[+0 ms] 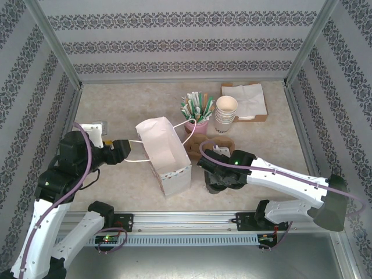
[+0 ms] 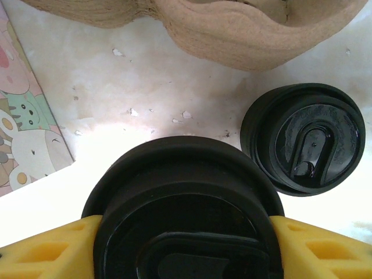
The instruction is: Pack the takeout coffee
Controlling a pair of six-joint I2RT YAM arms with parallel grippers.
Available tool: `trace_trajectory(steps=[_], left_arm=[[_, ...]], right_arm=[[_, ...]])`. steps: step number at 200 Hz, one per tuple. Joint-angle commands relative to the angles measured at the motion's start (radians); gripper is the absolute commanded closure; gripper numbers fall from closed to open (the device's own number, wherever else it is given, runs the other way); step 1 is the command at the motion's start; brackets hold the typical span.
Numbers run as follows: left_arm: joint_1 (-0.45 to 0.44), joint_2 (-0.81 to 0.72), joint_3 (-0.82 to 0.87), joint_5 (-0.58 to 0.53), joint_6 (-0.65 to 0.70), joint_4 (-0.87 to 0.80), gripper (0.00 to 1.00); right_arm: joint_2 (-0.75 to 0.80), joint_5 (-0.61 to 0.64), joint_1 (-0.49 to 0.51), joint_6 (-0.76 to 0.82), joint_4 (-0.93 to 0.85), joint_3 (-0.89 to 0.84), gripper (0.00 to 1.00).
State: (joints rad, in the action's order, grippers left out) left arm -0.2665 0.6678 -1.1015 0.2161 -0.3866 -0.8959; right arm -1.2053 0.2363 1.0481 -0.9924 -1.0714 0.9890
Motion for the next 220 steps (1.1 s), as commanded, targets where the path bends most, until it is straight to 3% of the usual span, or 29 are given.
trace_trajectory(steps=[1, 36, 73, 99, 124, 134, 159, 220], left_arm=[[0.008, -0.012, -0.059, 0.112, -0.071, -0.029, 0.28], [-0.015, -0.019, -0.035, 0.401, -0.184, 0.056, 0.33], [-0.120, -0.034, -0.039, 0.452, -0.239, 0.137, 0.38], [-0.253, 0.034, -0.097, 0.344, -0.205, 0.101, 0.40], [-0.415, 0.140, -0.213, 0.163, -0.140, 0.015, 0.44], [-0.464, 0.163, -0.266, 0.034, -0.122, -0.040, 0.44], [-0.476, 0.148, -0.308, -0.194, -0.096, -0.140, 0.43], [-0.476, 0.150, -0.288, -0.365, -0.096, -0.382, 0.40]], right_arm=[[0.011, -0.014, -0.027, -0.006, -0.003, -0.023, 0.36], [0.029, 0.002, -0.051, 0.008, -0.007, -0.023, 0.34], [0.033, 0.020, -0.066, 0.017, -0.011, -0.029, 0.34], [0.024, 0.032, -0.077, 0.021, -0.006, -0.030, 0.34], [0.006, 0.030, -0.080, 0.016, -0.007, -0.025, 0.34], [0.002, 0.028, -0.080, 0.010, -0.004, -0.023, 0.34], [0.006, 0.021, -0.079, 0.003, 0.012, -0.029, 0.34], [0.011, 0.008, -0.079, 0.010, 0.019, -0.033, 0.34]])
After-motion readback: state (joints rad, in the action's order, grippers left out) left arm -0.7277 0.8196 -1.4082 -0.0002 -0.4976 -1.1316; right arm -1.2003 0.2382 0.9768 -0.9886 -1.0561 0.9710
